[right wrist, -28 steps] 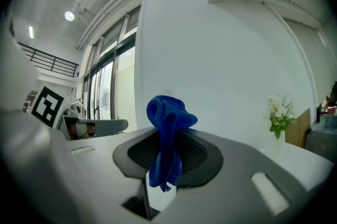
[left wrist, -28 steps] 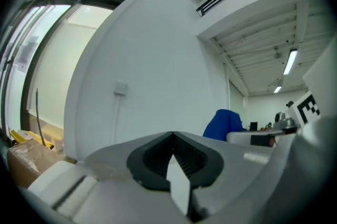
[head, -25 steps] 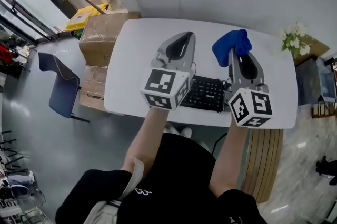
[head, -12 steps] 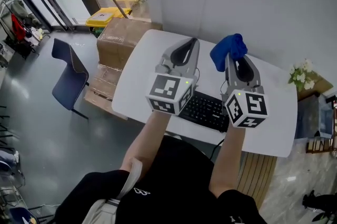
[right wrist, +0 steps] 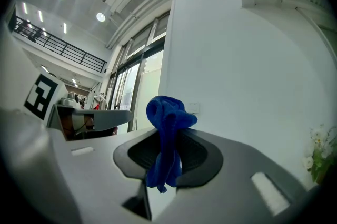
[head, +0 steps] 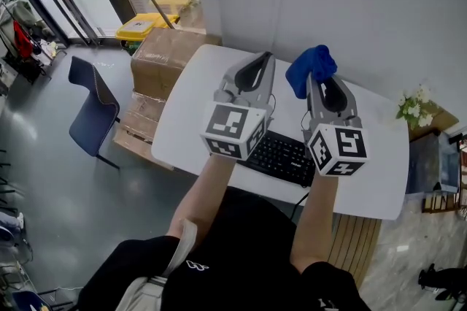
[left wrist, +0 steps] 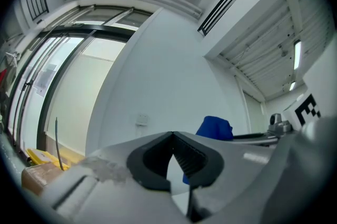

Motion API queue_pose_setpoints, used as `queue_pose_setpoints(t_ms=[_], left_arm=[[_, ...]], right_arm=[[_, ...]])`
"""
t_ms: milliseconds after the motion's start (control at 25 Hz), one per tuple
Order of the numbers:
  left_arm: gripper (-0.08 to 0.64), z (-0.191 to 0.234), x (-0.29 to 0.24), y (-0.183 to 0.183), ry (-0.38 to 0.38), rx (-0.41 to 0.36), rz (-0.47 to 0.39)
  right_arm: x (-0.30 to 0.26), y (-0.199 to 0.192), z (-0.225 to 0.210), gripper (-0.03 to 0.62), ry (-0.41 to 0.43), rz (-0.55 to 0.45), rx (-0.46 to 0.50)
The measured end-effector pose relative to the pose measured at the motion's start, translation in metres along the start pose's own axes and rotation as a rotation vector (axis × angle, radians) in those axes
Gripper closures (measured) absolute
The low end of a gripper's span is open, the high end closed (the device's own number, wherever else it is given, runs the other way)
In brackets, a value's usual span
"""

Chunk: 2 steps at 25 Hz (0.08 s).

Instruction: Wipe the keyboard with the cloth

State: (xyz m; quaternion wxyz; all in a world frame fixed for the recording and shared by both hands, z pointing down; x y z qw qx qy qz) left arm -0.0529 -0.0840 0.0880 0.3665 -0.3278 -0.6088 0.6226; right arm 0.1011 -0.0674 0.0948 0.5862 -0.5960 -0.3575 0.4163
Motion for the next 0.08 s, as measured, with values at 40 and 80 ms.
queue_pose_setpoints(t_ms=[40,80], left_arm=[[0.561,0.0003,-0.0004,0.001,-0.001,-0.001,-0.002],[0.561,0.0008,-0.0008,0.002,-0.002,-0.002,-0.004]], right_arm=[[-0.0006,0.0008,0.0006,0.503,0.001,-0.001,0.002],[-0.0012,0.0017,0.0011,0.503,0.002,-0.003,0.003]])
Point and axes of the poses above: the fingertips, and each gripper's own axes: x backward along the fingers, z to its left, y out of its top, the point moved 6 cm from there along x, backward along the fingers, and after that the axes turned 8 degrees about z, right-handed, at the moved point
